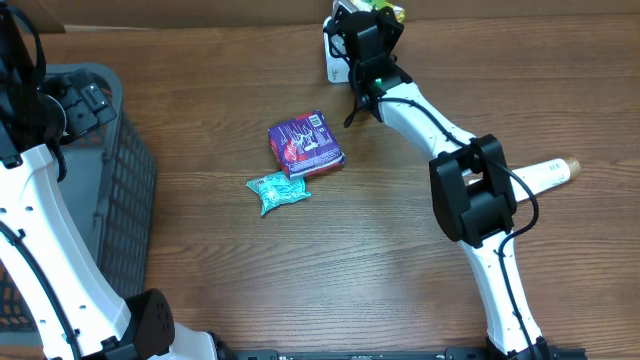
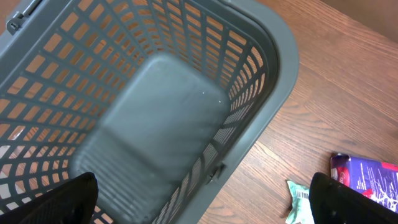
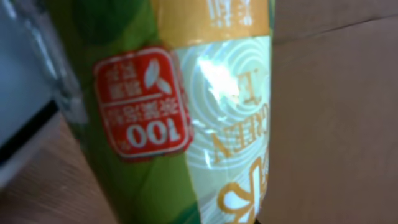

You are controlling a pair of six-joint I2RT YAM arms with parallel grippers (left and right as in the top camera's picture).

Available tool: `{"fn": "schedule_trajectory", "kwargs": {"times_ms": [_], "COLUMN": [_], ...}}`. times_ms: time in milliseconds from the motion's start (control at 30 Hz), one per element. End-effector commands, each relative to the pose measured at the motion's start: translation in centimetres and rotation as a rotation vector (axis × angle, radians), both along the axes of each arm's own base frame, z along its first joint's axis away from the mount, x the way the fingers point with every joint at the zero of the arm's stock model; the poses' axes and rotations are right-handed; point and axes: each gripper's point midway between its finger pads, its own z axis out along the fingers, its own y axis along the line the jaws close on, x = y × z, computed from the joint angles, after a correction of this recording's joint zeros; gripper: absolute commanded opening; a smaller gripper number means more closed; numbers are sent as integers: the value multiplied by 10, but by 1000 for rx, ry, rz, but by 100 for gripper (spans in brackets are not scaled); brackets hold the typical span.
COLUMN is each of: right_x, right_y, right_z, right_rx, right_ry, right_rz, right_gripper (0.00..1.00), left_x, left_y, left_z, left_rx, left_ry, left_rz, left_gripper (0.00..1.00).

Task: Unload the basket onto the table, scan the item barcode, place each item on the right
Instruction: 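Carry the green tea pack up to the white scanner, then move the pack away and set it on the table's right side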

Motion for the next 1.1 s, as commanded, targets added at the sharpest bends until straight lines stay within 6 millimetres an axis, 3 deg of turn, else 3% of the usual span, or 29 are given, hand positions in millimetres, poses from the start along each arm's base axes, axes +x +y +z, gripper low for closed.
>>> {"fn": "schedule_trajectory", "kwargs": {"times_ms": [0, 100, 233, 400, 467, 533, 667, 867, 967, 1067], "right_x": [-14, -32, -63, -120, -147, -183, -210, -237, -244, -247], "right_y": [41, 67, 82, 69, 58, 29, -33, -135, -169, -186], "right_z": [28, 38, 82, 164, 186, 204, 191, 127, 96, 64], "right_rx": [205, 355, 598, 1039, 1208, 1435, 1616, 1676, 1645, 1644], "right_ry": [-41, 23, 46, 11, 35, 84, 86, -76, -134, -140], "right_rz": [47, 111, 104, -57, -134, -300, -646, -1301, -1488, -1610], "right_gripper": [4, 4, 4, 4, 4, 4, 4, 4, 4, 4], "left_x": [1, 1, 1, 1, 1, 1, 1, 1, 1, 1], "left_y": [3, 3, 3, 3, 3, 3, 3, 3, 3, 3], "left_z": [-3, -3, -3, -3, -3, -3, -3, -3, -3, -3], "left_rx": [7, 7, 7, 7, 7, 7, 7, 7, 6, 7], "left_ry": [13, 13, 13, 13, 13, 13, 13, 13, 13, 13], "left_rz": [-2, -2, -2, -2, -3, -3, -3, -2, -2, -2], "left_gripper": [100, 100, 100, 100, 99, 100, 100, 99, 99, 100]}}
